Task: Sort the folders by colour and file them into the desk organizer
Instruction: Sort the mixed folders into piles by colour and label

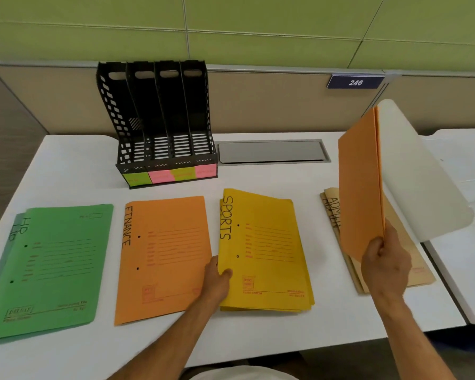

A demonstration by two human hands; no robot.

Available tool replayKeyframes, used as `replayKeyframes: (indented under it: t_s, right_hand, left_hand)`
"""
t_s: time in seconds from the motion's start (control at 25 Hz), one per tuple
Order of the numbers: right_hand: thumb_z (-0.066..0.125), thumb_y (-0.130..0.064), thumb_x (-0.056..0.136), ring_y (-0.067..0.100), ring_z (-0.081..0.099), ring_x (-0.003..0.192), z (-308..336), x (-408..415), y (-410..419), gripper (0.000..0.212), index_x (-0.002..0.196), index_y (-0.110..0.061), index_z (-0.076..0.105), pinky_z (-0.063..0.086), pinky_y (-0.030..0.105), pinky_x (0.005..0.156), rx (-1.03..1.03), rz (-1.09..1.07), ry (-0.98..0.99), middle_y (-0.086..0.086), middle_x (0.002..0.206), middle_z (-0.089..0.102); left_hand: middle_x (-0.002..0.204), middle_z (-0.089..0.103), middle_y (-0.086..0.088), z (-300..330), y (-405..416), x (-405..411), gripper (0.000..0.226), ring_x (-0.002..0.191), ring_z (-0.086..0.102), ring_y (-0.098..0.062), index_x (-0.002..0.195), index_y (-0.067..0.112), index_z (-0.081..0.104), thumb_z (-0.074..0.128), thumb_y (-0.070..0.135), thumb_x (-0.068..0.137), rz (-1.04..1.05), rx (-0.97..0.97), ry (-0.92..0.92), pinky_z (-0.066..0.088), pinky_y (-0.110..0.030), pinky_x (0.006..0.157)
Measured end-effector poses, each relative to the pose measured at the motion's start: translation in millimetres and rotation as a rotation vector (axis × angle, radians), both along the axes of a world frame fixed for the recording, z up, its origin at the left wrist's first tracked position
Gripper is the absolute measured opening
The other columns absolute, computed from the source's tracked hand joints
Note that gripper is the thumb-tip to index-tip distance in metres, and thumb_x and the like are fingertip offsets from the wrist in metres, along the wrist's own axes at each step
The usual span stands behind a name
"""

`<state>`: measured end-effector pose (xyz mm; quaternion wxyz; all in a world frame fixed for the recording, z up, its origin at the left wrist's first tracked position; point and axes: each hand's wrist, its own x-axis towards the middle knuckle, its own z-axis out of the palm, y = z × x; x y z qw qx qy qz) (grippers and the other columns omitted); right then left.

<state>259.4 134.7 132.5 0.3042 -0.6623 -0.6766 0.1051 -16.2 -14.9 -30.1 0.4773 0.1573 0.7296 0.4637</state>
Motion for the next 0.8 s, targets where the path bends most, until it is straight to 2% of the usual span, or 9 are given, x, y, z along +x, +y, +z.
replayKeyframes:
  t_s: [0.12, 0.24, 0.36, 0.44, 0.52, 0.68, 0.8]
  right_hand:
    - [0.034, -0.012, 0.104, 0.034, 0.059, 0.068, -8.0, -2.1, -2.7, 0.038, 0.140, -0.009, 0.046, 0.052, 0.043, 0.064, -0.008, -0.006, 0.013, 0.021, 0.094, 0.067]
    - [0.031, -0.016, 0.103, 0.032, 0.057, 0.064, -12.7, -5.8, -1.6, 0.039, 0.137, -0.007, 0.047, 0.046, 0.036, 0.061, 0.011, 0.011, 0.033, 0.020, 0.092, 0.067]
    - [0.035, -0.010, 0.105, 0.029, 0.055, 0.061, -11.5, -12.6, 0.9, 0.033, 0.135, -0.007, 0.049, 0.043, 0.034, 0.059, 0.010, 0.003, 0.058, 0.016, 0.088, 0.066]
    - [0.036, -0.009, 0.104, 0.026, 0.053, 0.059, -9.1, -14.2, 3.1, 0.033, 0.134, -0.009, 0.050, 0.041, 0.032, 0.059, 0.017, 0.001, 0.074, 0.010, 0.085, 0.063]
    - [0.035, -0.009, 0.104, 0.024, 0.053, 0.057, -6.4, -14.6, 3.6, 0.033, 0.133, -0.010, 0.050, 0.040, 0.031, 0.057, 0.023, 0.001, 0.094, 0.006, 0.083, 0.062]
    - [0.035, -0.007, 0.104, 0.022, 0.052, 0.055, -4.2, -13.8, 2.7, 0.033, 0.133, -0.011, 0.051, 0.038, 0.030, 0.053, 0.024, 0.022, 0.117, 0.006, 0.079, 0.062]
    - [0.035, -0.010, 0.105, 0.023, 0.054, 0.057, -5.4, -11.4, 3.2, 0.035, 0.136, -0.013, 0.049, 0.042, 0.032, 0.055, 0.012, 0.075, 0.122, 0.004, 0.083, 0.062]
  left_hand:
    - [0.119, 0.068, -0.002, -4.9, -4.4, 0.3, 0.032, 0.101, 0.065, -0.015, 0.126, 0.020, 0.055, 0.054, 0.003, 0.099, 0.003, -0.034, -0.058, 0.052, -0.025, 0.072]
    - [0.118, 0.067, 0.005, 0.6, 3.3, 10.8, 0.034, 0.102, 0.065, -0.012, 0.131, 0.024, 0.050, 0.053, 0.007, 0.102, -0.039, -0.039, -0.099, 0.054, -0.024, 0.072]
    - [0.125, 0.065, 0.003, 9.3, 18.0, 23.6, 0.035, 0.106, 0.064, -0.013, 0.131, 0.030, 0.045, 0.049, 0.009, 0.104, -0.080, -0.011, -0.129, 0.056, -0.025, 0.074]
    - [0.128, 0.062, 0.004, 15.2, 25.5, 31.8, 0.038, 0.110, 0.063, -0.014, 0.134, 0.033, 0.039, 0.047, 0.010, 0.105, -0.107, 0.000, -0.155, 0.057, -0.028, 0.079]
    - [0.133, 0.058, 0.005, 19.3, 29.8, 39.5, 0.045, 0.117, 0.060, -0.017, 0.138, 0.035, 0.033, 0.044, 0.008, 0.104, -0.167, -0.010, -0.186, 0.057, -0.037, 0.092]
    - [0.145, 0.049, 0.001, 18.0, 32.0, 54.8, 0.057, 0.123, 0.054, -0.019, 0.147, 0.029, 0.023, 0.043, 0.004, 0.099, -0.341, -0.081, -0.167, 0.052, -0.034, 0.097]
    - [0.144, 0.052, 0.000, 15.8, 35.9, 60.3, 0.062, 0.125, 0.053, -0.020, 0.152, 0.024, 0.026, 0.050, 0.004, 0.099, -0.323, -0.087, -0.138, 0.048, -0.034, 0.102]
